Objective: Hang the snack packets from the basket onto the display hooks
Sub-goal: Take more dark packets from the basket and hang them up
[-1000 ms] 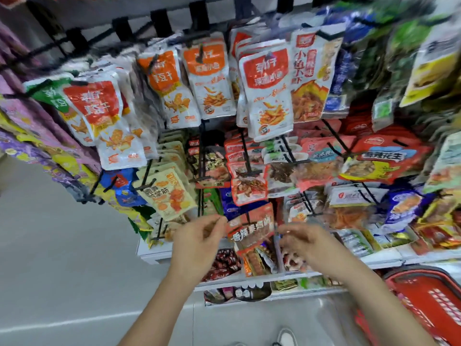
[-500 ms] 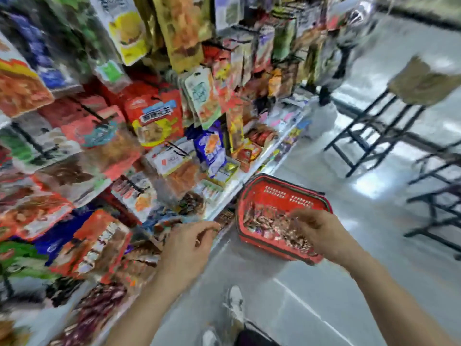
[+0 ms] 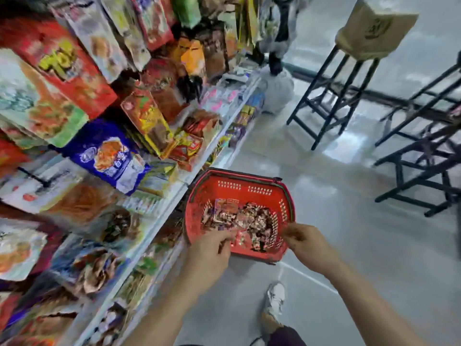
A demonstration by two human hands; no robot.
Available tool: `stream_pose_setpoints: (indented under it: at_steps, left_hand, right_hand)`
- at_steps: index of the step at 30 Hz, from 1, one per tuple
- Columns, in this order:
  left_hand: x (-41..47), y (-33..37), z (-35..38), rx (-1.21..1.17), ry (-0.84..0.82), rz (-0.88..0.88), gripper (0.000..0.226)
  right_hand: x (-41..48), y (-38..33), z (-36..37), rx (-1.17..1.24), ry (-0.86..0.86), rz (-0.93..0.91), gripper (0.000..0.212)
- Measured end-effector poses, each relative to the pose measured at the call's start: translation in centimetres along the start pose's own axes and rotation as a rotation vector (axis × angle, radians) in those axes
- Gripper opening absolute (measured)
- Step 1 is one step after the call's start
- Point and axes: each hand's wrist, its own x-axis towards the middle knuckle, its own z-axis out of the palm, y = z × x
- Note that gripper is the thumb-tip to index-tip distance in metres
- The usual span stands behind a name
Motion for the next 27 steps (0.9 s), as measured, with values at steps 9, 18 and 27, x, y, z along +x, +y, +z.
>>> stream_pose_setpoints:
  at_steps: [9, 18, 27]
  left_hand:
    - [15.2, -8.0, 18.4, 0.106, -0.233, -0.121, 0.029]
    - [31.2, -23.2, 34.1, 0.374, -0.435, -0.176, 0.038]
    - [32.4, -31.9, 44.1, 0.753, -0.777, -0.009, 0.069]
  right_hand:
    - [19.6, 13.2, 7.7, 0.145, -0.289, 0.206, 0.054]
    - [37.3, 24.8, 21.1, 0.085, -0.321, 0.372, 0.078]
    - [44.0, 31.5, 28.7, 0.148, -0.067, 0.615, 0.097]
